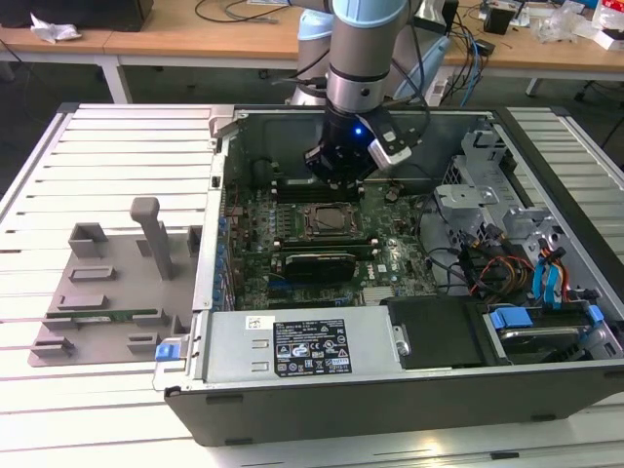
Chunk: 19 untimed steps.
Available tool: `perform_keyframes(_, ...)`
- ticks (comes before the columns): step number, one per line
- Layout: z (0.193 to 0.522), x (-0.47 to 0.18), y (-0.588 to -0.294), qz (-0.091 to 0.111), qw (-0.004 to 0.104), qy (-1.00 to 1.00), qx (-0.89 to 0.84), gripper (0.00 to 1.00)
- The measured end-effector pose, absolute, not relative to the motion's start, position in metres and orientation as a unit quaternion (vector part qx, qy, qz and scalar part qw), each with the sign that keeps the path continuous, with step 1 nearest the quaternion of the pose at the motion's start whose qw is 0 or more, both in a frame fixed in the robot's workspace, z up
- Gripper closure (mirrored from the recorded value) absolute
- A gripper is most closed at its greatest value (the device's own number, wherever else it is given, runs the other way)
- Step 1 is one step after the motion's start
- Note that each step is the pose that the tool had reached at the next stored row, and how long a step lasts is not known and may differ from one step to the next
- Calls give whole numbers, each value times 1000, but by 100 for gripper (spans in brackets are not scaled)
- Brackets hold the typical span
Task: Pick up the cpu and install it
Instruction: 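Install the first cpu locking lever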
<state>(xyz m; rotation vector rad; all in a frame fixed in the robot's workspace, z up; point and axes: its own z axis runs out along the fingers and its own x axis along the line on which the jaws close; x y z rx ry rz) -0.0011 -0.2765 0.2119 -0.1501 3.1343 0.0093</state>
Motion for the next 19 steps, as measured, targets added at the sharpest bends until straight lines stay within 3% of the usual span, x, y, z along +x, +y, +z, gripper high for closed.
perform_keyframes(13,213,-1,-319,3,2,999,-48,89)
perform_keyframes(19,240,-1,-323,3,2,999,-48,89)
